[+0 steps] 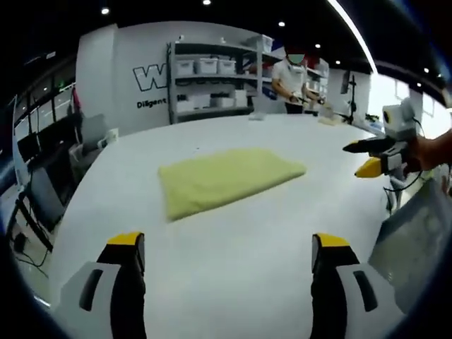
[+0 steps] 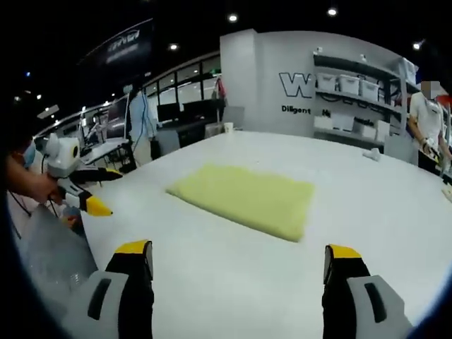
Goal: Fold the garment on the visible template until the final outline fits inside the template.
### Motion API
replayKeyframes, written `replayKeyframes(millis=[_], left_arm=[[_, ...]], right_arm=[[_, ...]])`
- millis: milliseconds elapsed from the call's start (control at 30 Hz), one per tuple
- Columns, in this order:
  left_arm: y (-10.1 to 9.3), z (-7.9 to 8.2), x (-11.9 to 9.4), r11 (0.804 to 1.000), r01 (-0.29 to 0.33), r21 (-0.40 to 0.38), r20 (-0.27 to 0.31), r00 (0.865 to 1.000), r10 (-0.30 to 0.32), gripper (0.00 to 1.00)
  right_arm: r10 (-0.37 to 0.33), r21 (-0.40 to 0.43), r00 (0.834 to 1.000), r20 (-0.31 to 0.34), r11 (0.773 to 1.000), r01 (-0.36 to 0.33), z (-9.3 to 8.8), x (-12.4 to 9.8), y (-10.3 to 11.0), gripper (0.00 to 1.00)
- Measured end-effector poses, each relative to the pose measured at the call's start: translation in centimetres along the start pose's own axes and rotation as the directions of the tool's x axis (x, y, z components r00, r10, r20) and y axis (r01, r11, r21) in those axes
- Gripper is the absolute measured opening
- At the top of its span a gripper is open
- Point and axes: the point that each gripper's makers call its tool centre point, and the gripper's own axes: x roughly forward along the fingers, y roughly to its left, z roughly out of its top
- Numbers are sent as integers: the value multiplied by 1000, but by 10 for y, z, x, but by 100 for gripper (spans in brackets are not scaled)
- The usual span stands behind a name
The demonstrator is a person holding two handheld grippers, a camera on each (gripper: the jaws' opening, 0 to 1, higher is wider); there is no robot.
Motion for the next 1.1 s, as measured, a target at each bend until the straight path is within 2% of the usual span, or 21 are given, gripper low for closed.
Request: replayKeyframes(millis=[200,533,833,1100], left_arm=[[-1,-6,0,1000,1,20,-14,1000,-1,97],[4,-1,-4,999,-19,29,22,1000,19,97],[12,-2,-5,999,-35,-20,33,999,35,97],[14,-5,-4,999,-39,-36,26,999,40,96]], right_arm=[[4,1,1000,1,1000,-4,-2,-2,3,99],[-19,-18,1000,18,1000,20,-5,-5,1,99],[-29,-39,999,23,999,30,-4,-3,1,99],[-49,-21,998,35,999,50,-7,-4,-4,98]])
